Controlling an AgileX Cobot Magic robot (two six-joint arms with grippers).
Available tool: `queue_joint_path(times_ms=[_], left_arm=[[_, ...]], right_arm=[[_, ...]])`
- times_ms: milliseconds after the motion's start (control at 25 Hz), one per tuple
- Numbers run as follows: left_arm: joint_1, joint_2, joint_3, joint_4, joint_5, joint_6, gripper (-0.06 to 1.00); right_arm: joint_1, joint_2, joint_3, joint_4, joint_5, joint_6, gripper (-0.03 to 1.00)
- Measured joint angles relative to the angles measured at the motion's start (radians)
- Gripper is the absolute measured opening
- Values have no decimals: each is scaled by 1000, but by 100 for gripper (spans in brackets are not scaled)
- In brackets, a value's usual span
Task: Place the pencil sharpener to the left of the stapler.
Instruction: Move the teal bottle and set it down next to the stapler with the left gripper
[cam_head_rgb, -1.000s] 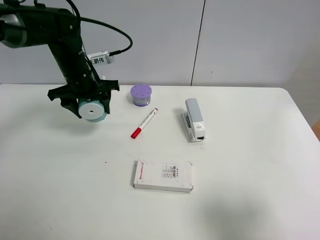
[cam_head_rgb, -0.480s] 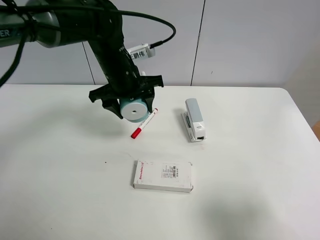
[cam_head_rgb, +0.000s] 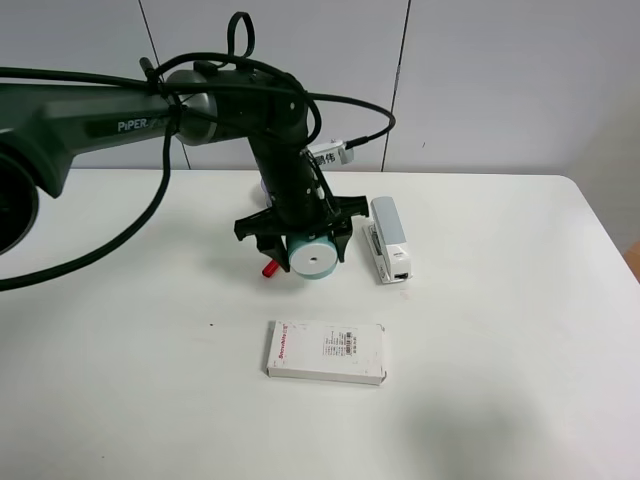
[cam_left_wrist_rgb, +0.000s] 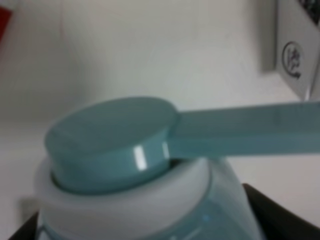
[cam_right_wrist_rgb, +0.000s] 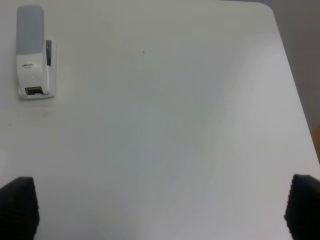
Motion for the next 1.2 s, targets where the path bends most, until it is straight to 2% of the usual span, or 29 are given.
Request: queue_joint_path(times_ms=[240,360,680,1200], left_arm=[[0,142,-253,2,135,28,68],[0,198,-308,25,145,30,68],[0,232,-320,109,155,31,68],[10,281,-320,100,130,-71,68]], right_arm=[[0,0,0,0,0,0,99],[0,0,0,0,0,0,99],[0,0,0,0,0,0,99],[0,0,0,0,0,0,99]])
